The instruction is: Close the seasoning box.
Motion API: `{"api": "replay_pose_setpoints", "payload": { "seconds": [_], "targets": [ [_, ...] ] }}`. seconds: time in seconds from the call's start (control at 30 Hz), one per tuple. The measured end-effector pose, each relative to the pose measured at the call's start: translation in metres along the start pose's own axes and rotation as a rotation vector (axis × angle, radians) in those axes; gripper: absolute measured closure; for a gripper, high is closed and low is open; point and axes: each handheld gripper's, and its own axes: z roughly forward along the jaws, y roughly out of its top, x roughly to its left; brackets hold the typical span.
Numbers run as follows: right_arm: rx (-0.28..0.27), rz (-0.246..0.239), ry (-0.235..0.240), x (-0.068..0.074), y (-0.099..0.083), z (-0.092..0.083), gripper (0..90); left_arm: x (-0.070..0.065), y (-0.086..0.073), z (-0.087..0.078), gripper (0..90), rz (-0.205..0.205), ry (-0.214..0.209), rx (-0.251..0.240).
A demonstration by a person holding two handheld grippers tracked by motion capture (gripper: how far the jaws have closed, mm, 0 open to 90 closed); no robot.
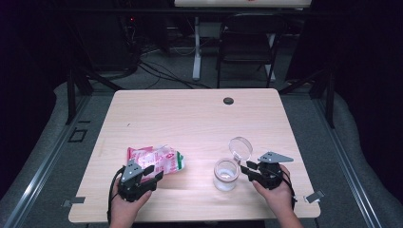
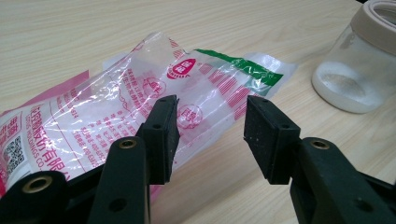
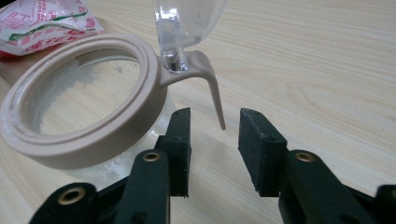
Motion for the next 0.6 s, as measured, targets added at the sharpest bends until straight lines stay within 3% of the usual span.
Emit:
{"api": "replay_pose_setpoints", "payload": {
  "seconds": [0.13,0.43,0.53,0.6],
  "targets": [
    [-0.016,-0.041,-0.044,0.001,-0.003,-0.003,58.2,0.0,0.002,0.002,53.5,0.017,0.002,-0.005],
    [-0.023,-0.037,-0.056,0.001,-0.007,-0.011,55.8,-0.003,0.005,0.01,49.6,0.056,-0.011,0.012],
    [-0.025,-0.029,-0.057,0.0,-0.009,-0.012,55.1,-0.008,0.007,0.013,44.8,0.097,0.017,0.042],
    [-0.025,-0.029,-0.056,0.0,-0.009,-0.012,55.0,-0.009,0.007,0.015,43.2,0.103,0.026,0.049]
  ]
}}
